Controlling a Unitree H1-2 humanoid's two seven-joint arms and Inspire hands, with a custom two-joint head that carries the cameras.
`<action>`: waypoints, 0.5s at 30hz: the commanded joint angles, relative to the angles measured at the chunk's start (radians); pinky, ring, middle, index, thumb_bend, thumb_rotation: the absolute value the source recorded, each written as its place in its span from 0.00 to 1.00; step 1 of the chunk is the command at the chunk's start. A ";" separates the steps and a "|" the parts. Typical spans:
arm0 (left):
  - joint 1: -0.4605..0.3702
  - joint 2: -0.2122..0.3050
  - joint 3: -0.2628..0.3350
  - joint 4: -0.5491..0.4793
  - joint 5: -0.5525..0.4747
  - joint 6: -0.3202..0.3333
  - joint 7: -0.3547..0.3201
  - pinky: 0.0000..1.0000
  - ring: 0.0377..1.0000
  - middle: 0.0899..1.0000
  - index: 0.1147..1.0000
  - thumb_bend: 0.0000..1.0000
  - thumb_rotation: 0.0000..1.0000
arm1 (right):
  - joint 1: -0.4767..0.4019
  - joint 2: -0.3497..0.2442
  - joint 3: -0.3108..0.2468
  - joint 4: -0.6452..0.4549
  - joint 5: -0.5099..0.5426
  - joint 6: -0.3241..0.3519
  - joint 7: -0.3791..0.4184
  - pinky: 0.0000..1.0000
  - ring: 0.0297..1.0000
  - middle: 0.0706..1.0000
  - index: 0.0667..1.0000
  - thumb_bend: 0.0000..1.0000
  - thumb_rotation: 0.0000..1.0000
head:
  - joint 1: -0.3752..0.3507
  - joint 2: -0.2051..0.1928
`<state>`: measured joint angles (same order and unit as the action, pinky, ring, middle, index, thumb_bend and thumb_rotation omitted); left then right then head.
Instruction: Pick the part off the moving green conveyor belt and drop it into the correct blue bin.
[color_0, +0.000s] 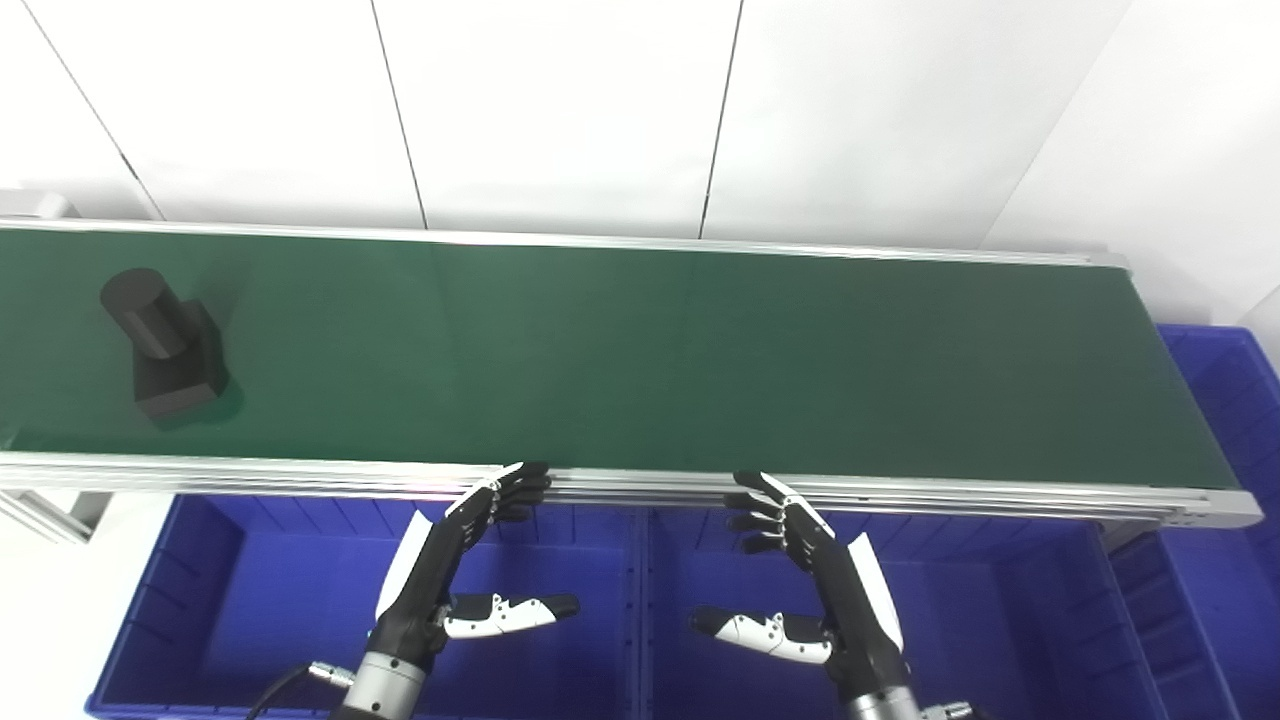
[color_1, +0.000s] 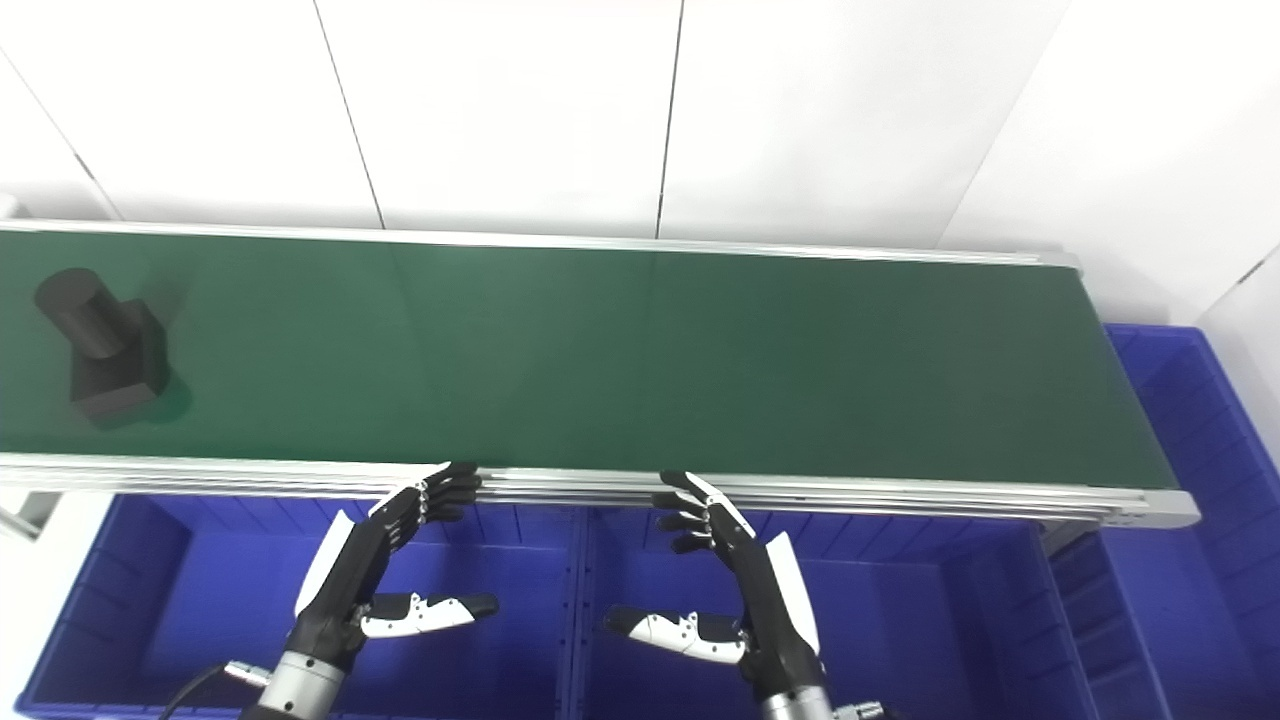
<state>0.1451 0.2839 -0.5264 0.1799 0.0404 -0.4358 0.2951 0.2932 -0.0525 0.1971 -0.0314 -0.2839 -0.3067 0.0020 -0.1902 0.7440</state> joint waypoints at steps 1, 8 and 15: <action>0.004 -0.014 0.029 -0.035 -0.009 -0.034 -0.038 0.71 0.74 0.75 0.77 0.78 0.27 | 0.000 0.011 -0.006 -0.037 -0.004 0.002 -0.015 0.62 0.69 0.74 0.82 0.85 0.33 | 0.000 0.002; 0.025 -0.062 0.114 -0.032 -0.032 -0.034 -0.152 0.69 0.71 0.72 0.74 0.80 0.27 | 0.001 0.014 -0.008 -0.035 -0.010 -0.005 -0.022 0.60 0.68 0.73 0.81 0.85 0.32 | 0.003 0.003; 0.040 -0.099 0.178 -0.034 -0.033 -0.034 -0.234 0.68 0.71 0.73 0.74 0.79 0.26 | -0.002 0.014 -0.008 -0.035 -0.020 -0.008 -0.031 0.60 0.67 0.72 0.81 0.83 0.31 | 0.005 0.000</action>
<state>0.1903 0.1882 -0.3584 0.1799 0.0124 -0.4358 0.0843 0.2966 -0.0469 0.1917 -0.0339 -0.3013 -0.2960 -0.0169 -0.1856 0.7425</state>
